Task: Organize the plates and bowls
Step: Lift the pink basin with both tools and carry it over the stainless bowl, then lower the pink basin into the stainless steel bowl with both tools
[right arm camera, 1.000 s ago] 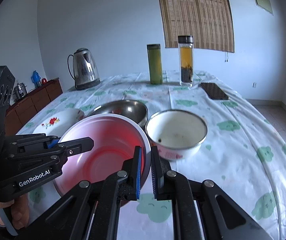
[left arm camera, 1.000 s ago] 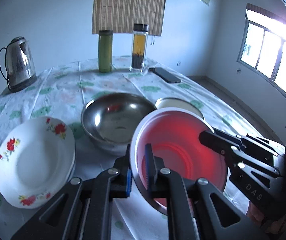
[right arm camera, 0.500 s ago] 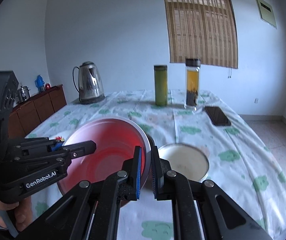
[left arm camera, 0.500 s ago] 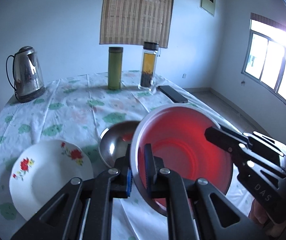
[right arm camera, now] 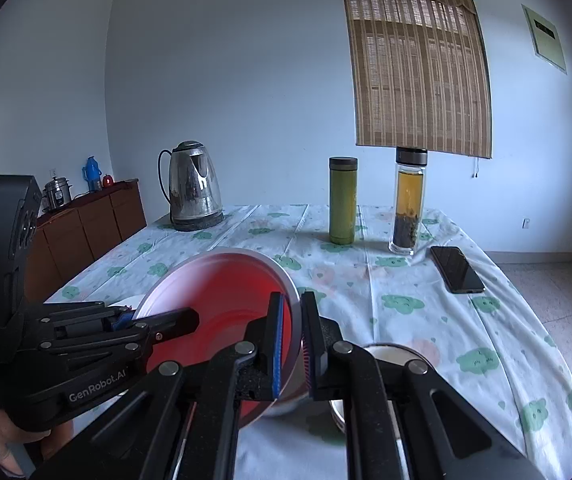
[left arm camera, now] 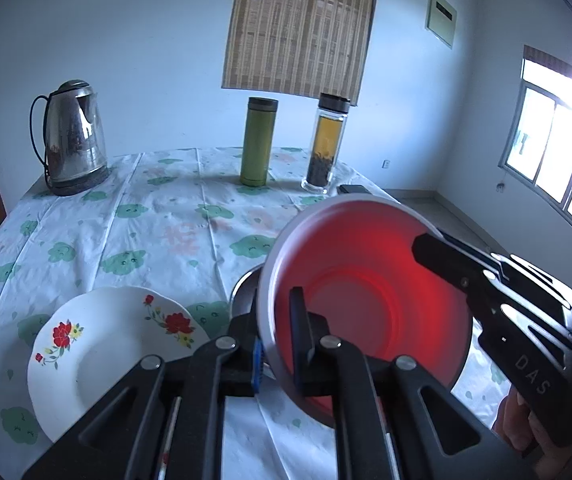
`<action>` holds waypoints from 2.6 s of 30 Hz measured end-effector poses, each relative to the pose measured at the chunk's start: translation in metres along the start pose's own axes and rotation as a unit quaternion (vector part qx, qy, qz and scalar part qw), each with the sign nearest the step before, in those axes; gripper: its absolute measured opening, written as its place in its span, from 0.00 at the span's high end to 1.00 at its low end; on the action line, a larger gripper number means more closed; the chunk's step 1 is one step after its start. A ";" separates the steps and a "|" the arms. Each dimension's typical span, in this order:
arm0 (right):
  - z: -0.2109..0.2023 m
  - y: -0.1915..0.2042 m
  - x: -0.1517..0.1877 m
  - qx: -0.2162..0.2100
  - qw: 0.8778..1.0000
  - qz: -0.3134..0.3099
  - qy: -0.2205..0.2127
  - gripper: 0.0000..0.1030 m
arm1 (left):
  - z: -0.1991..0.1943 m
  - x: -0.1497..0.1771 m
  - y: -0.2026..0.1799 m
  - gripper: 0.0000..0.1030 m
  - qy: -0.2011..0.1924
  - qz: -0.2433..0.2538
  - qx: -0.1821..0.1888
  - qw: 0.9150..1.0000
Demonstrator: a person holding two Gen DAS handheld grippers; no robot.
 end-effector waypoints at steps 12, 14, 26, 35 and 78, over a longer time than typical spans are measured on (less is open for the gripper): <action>0.017 0.002 -0.016 -0.015 1.000 -0.009 -0.026 0.91 | 0.013 -0.013 0.013 0.92 -0.001 -0.018 -0.017 1.000; 0.018 0.003 -0.015 -0.012 0.999 -0.014 -0.026 0.91 | 0.016 -0.013 0.013 0.92 0.001 -0.019 -0.018 1.000; 0.028 -0.019 -0.008 -0.013 0.999 0.022 -0.021 0.91 | 0.025 -0.025 0.002 0.92 0.002 -0.003 -0.031 1.000; 0.036 -0.029 -0.004 -0.011 0.999 0.041 -0.023 0.91 | 0.035 -0.028 0.001 0.92 0.001 0.001 -0.034 0.999; 0.072 -0.041 0.027 0.010 0.997 0.051 0.060 0.88 | 0.076 0.003 -0.001 0.91 0.086 0.002 -0.006 0.996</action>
Point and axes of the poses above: each gripper's, at about its wrist camera, not at the fingertips, and z roughly the way its jaws point, y to its left, x to its underside, the point moved 6 cm from there along z, roughly the way its jaws point, and after that the axes turned 11 degrees about -x, right-handed, at the moved point
